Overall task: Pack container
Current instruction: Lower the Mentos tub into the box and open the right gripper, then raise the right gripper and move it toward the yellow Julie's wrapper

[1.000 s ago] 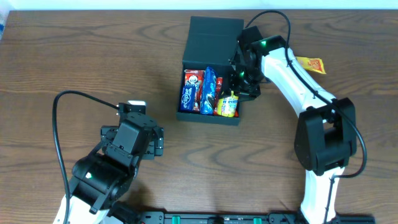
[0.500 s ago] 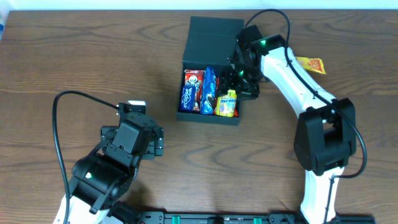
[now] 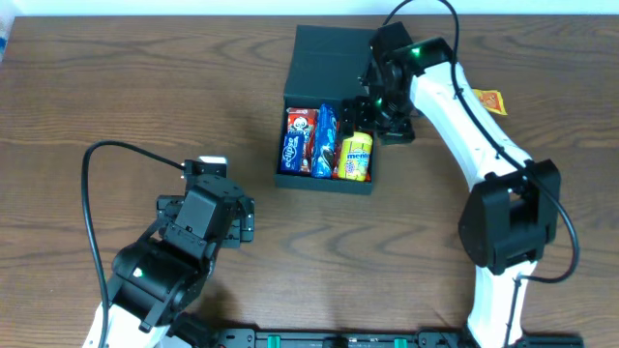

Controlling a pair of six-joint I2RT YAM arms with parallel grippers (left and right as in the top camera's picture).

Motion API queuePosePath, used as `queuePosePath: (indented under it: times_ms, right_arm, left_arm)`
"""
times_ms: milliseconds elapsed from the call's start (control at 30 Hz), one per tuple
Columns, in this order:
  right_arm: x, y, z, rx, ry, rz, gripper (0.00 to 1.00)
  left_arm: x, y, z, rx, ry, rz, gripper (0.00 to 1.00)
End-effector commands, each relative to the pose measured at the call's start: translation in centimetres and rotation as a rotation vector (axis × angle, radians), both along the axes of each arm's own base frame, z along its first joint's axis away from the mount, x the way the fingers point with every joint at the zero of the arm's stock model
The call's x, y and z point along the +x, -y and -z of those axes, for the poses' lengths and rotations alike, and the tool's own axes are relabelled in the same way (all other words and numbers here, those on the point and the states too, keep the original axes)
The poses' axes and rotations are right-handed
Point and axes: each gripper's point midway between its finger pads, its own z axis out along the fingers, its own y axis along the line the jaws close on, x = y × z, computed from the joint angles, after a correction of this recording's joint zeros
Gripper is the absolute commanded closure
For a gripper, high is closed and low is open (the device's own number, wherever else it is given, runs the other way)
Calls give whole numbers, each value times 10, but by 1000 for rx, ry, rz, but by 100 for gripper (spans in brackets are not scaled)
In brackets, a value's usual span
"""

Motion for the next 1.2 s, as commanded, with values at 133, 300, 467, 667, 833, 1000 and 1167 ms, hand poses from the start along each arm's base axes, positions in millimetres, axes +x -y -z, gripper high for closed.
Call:
queuePosePath:
  times_ms: [133,300,467,667,833,1000,1167]
  right_arm:
    - [-14,-7,-74,31,170,-40,1]
    - [-33,-6,-101,-27,244,-57,1]
    - [-45,14,-118,-181,316,10,1]
    - [-56,24,-121,-197,372,-45,1]
    - [-64,48,-101,-206,372,-10,1]
    - [-59,100,-80,-243,390,38,1]
    - [-51,158,-59,-328,371,-57,1]
  left_arm:
    - [1,-5,0,21,5,-17,5]
    - [1,-5,0,20,5,-17,5]
    - [1,-5,0,20,5,-17,5]
    - [1,-5,0,20,5,-17,4]
    - [1,-5,0,20,5,-17,5]
    - [1,-5,0,20,5,-17,4]
    - [1,-5,0,20,5,-17,5]
